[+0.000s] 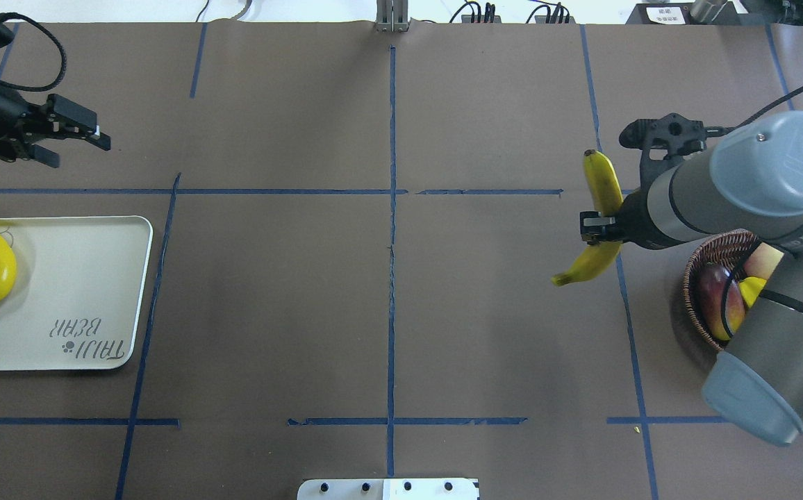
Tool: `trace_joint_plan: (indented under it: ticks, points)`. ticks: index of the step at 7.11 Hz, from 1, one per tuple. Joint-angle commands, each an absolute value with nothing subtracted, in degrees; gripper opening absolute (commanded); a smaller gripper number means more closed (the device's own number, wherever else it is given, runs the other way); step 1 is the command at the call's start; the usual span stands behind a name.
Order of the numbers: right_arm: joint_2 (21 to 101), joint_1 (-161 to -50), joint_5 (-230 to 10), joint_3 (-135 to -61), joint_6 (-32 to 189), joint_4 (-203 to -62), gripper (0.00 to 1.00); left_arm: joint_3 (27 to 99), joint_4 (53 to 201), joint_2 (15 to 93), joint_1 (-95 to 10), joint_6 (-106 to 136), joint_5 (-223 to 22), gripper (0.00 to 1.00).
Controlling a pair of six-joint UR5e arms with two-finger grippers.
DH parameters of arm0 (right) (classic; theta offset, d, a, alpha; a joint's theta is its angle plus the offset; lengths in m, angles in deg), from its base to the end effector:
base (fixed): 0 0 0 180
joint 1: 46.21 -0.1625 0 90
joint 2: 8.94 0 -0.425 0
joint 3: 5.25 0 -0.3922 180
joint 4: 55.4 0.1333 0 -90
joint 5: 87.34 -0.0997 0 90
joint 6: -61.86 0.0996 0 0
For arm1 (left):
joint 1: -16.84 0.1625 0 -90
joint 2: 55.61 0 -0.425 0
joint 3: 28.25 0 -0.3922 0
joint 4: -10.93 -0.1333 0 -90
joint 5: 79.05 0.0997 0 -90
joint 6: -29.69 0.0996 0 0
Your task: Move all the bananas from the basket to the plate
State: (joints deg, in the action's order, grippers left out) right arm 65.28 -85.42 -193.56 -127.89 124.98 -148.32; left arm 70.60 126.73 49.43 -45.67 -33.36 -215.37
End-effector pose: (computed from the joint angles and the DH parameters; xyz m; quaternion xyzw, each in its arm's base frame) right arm -0.3316 -0.4066 0.2740 0.0997 -0.3919 0.0438 0.9136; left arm 0.2161 -0.5480 0.3826 0.0183 0.5256 -0.0974 0.8449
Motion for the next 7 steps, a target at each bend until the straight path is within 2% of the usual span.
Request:
trace_joint_plan:
  ticks: [1, 3, 7]
  points:
    - [56.4, -83.13, -193.87, -123.92, 125.93, -148.04, 0.02, 70.1, 127.03, 57.46, -39.79, -45.66, -215.19, 1.0]
    - [50.25, -79.88, -193.08, -120.49, 130.92, -146.73, 0.02, 70.1, 127.04, 62.58, -39.15, -57.18, -215.28, 1.0]
    - [43.37, -73.46, -182.62, -114.34, 128.93, -145.49, 0.02, 68.7, 126.42, 72.16, -34.85, -85.21, -214.93, 1.0]
